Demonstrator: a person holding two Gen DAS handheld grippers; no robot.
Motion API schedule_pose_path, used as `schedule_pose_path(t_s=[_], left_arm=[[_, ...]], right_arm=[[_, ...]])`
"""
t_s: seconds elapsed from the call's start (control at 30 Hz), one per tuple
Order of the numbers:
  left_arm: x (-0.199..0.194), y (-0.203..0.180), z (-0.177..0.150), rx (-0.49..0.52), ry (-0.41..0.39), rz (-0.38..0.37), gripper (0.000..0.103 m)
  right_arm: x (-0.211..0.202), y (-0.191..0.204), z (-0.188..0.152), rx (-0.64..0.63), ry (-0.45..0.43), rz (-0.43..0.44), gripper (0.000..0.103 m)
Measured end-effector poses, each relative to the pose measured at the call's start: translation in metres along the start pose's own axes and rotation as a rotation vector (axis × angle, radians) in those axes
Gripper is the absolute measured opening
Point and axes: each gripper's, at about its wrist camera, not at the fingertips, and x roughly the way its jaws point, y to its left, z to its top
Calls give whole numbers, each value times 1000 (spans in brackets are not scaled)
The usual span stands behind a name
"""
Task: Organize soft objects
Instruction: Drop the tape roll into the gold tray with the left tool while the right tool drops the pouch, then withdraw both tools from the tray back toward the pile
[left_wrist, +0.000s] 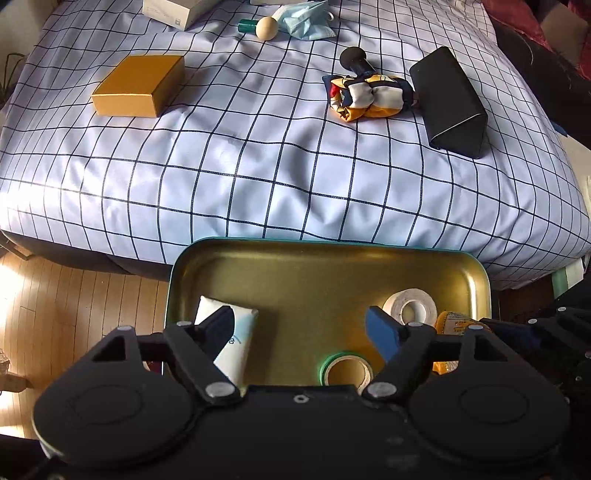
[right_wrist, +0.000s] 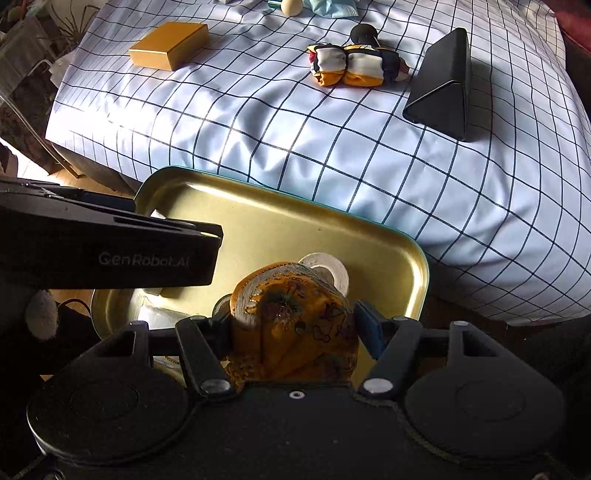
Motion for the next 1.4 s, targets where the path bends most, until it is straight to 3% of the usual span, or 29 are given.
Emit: schedule_pose_path(t_s=[0.13, 0.2, 0.3, 0.4, 0.53, 0.7, 0.83, 1.13, 1.4], left_arm=[[3, 5, 1, -22, 14, 0, 77], [3, 5, 0, -21, 16, -1, 76], [4, -1, -1, 9, 17, -13, 77], [4, -11, -2, 53, 17, -8, 77], [17, -25, -6, 134, 23, 135, 78], [32, -19, -3, 116, 67, 186, 75], [34, -9, 1, 67, 84, 158, 79], [28, -2, 5, 7, 79, 116, 77], [23, 13, 7, -64, 70, 122, 77]], right_arm=[[-1, 6, -1, -44, -55, -22, 63], [-2, 1, -4, -9, -118, 37, 63], [1, 0, 1, 8, -82, 94, 63], [3, 4, 0, -10, -94, 68, 64], [-2, 9, -3, -51, -107, 29, 62], [-13, 18, -6, -113, -138, 14, 58], [-16, 17, -3, -111, -150, 23, 58], [-18, 13, 0, -106, -152, 8, 58], [-16, 2, 7, -81, -135, -13, 59]])
